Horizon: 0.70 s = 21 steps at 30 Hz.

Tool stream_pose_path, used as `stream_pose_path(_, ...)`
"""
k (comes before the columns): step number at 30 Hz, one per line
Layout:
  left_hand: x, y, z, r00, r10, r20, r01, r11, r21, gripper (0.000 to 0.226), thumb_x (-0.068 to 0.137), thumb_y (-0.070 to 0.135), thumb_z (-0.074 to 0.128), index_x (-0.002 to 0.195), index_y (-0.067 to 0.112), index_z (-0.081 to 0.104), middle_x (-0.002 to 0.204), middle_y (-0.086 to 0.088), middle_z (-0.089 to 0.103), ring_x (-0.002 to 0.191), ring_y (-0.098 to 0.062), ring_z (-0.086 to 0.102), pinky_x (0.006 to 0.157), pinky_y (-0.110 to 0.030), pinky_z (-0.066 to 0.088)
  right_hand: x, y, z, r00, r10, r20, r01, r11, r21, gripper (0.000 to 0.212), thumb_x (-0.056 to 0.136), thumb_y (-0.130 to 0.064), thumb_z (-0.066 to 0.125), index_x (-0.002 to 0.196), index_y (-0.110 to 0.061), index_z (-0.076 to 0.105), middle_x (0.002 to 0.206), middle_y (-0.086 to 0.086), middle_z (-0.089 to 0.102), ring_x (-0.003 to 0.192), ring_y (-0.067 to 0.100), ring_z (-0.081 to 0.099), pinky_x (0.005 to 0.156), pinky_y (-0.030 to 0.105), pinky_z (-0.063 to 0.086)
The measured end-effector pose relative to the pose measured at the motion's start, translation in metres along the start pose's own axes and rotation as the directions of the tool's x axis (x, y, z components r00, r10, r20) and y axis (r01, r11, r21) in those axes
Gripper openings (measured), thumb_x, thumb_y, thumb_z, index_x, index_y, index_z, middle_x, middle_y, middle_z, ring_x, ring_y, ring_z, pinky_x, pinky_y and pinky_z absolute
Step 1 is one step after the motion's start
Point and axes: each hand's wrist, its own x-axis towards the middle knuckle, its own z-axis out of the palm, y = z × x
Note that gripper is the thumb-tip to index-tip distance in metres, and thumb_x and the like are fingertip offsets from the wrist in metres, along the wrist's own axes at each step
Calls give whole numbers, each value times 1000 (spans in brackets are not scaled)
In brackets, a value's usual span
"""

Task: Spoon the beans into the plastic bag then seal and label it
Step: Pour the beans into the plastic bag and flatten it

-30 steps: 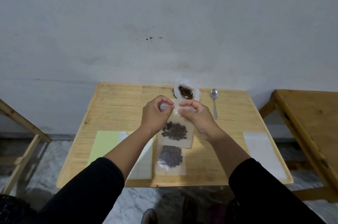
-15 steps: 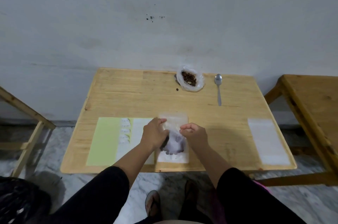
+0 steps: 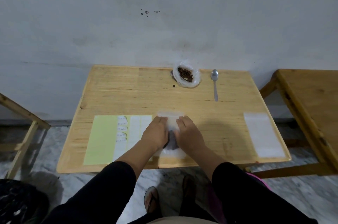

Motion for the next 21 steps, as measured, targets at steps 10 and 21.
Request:
stream_pose_path(10, 21, 57, -32, 944, 240, -227, -193, 958, 212, 54, 99, 20, 37, 147, 5, 16, 152, -13, 23, 142, -23, 18, 115, -26, 15, 4, 35, -64, 991, -19, -130, 0, 990, -139, 44, 77, -19, 54, 108, 11, 63, 105, 23, 67, 104, 36, 64, 93, 45, 49)
stream_pose_path(21, 55, 179, 15, 906, 381, -185, -359, 922, 141, 55, 95, 19, 43, 144, 5, 22, 145, -11, 30, 135, -21, 29, 109, -24, 25, -47, 163, -114, 959, 205, -194, -228, 968, -106, 48, 74, -16, 57, 112, 13, 59, 107, 28, 64, 106, 40, 62, 88, 45, 54)
